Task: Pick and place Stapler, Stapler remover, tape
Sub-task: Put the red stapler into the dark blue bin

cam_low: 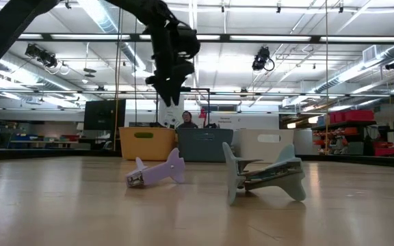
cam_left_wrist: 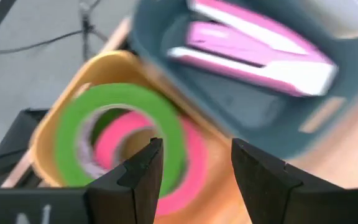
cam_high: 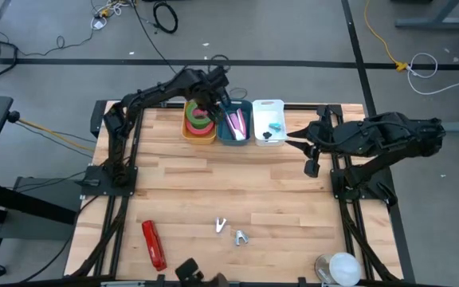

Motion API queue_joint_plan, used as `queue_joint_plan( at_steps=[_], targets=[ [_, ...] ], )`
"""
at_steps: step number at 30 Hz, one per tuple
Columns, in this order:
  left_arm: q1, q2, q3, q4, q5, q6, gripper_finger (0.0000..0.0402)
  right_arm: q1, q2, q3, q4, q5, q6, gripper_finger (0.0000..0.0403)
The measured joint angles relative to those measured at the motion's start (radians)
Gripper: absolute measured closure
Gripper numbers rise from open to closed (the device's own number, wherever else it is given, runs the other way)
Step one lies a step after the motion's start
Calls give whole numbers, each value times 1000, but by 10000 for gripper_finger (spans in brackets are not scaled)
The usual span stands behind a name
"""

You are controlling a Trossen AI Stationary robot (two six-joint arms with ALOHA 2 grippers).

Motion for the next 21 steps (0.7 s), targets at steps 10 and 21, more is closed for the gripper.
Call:
queue_joint_plan(
  at_steps=[10, 21],
  targets=[
    [-133, -78, 0, 0, 45, -76, 207, -33, -48, 0, -34, -53, 27, 321],
    [-394, -133, 0, -4, 47, -138, 207, -43, -48, 0, -92, -73, 32, 321]
  ],
)
